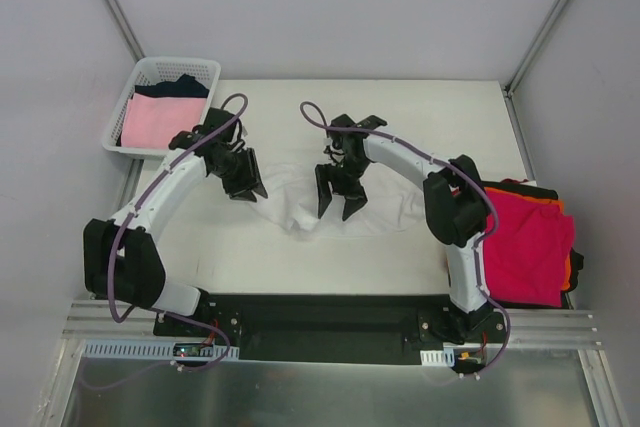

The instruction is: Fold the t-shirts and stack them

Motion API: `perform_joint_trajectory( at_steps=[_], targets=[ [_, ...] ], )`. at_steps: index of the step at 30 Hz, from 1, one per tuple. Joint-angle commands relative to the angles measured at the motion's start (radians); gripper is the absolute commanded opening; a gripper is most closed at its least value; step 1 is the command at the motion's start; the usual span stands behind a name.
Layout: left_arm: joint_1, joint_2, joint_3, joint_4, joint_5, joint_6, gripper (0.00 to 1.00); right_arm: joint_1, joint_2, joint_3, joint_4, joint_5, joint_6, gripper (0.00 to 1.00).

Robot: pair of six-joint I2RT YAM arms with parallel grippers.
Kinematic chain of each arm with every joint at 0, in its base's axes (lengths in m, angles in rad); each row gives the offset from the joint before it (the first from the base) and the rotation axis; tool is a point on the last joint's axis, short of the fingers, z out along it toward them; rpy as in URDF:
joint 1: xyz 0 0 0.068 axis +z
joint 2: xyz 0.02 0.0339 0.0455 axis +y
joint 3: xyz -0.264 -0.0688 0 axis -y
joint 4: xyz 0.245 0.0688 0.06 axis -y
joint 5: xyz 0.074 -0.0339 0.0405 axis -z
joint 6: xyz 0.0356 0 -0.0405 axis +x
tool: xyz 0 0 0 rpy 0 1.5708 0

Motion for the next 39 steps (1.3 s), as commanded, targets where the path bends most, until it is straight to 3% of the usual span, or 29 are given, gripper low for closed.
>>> perform_joint_trajectory(
  at_steps=[1, 7, 8, 10, 11, 14, 16, 19, 23, 28, 29, 32, 39],
  targets=[
    [-0.002, 0.035, 0.099, 0.049, 0.245, 0.018, 0.35, -0.003, -0.046, -0.050, -0.044, 0.113, 0.004, 0.69],
    [-0.022, 0.156, 0.093, 0.104, 0.229, 0.026, 0.33, -0.089, -0.113, -0.158, -0.017, 0.193, 0.064, 0.68],
    [-0.021, 0.198, 0.104, 0.112, 0.195, 0.026, 0.31, -0.104, -0.115, -0.155, -0.017, 0.199, 0.064, 0.64],
    [-0.021, 0.241, 0.130, 0.119, 0.170, 0.017, 0.27, -0.113, -0.118, -0.143, -0.017, 0.221, 0.060, 0.53],
    [-0.022, 0.286, 0.162, 0.124, 0.164, 0.011, 0.22, -0.119, -0.120, -0.140, -0.018, 0.228, 0.061, 0.37],
    [-0.021, 0.372, 0.243, 0.133, 0.157, -0.002, 0.08, -0.141, -0.115, -0.123, -0.017, 0.235, 0.070, 0.14],
    [-0.022, 0.413, 0.285, 0.130, 0.190, -0.006, 0.05, -0.158, -0.106, -0.115, -0.018, 0.216, 0.073, 0.13],
    [-0.027, 0.407, 0.334, 0.132, 0.261, -0.029, 0.08, -0.167, -0.103, -0.112, -0.030, 0.215, 0.060, 0.19],
    [-0.059, 0.338, 0.310, 0.132, 0.321, -0.017, 0.24, -0.172, -0.097, -0.124, -0.040, 0.226, 0.044, 0.21],
    [-0.107, 0.190, 0.167, 0.124, 0.312, 0.072, 0.80, -0.175, -0.074, -0.120, -0.034, 0.210, 0.041, 0.21],
    [-0.117, 0.167, 0.109, 0.115, 0.275, 0.089, 0.87, -0.173, -0.064, -0.115, -0.031, 0.209, 0.043, 0.21],
    [-0.139, 0.090, -0.009, 0.092, 0.166, 0.127, 0.95, -0.172, -0.044, -0.104, -0.027, 0.196, 0.044, 0.22],
    [-0.225, 0.027, -0.186, 0.098, 0.026, 0.127, 0.93, -0.162, -0.034, -0.109, -0.032, 0.181, 0.037, 0.21]
  ],
)
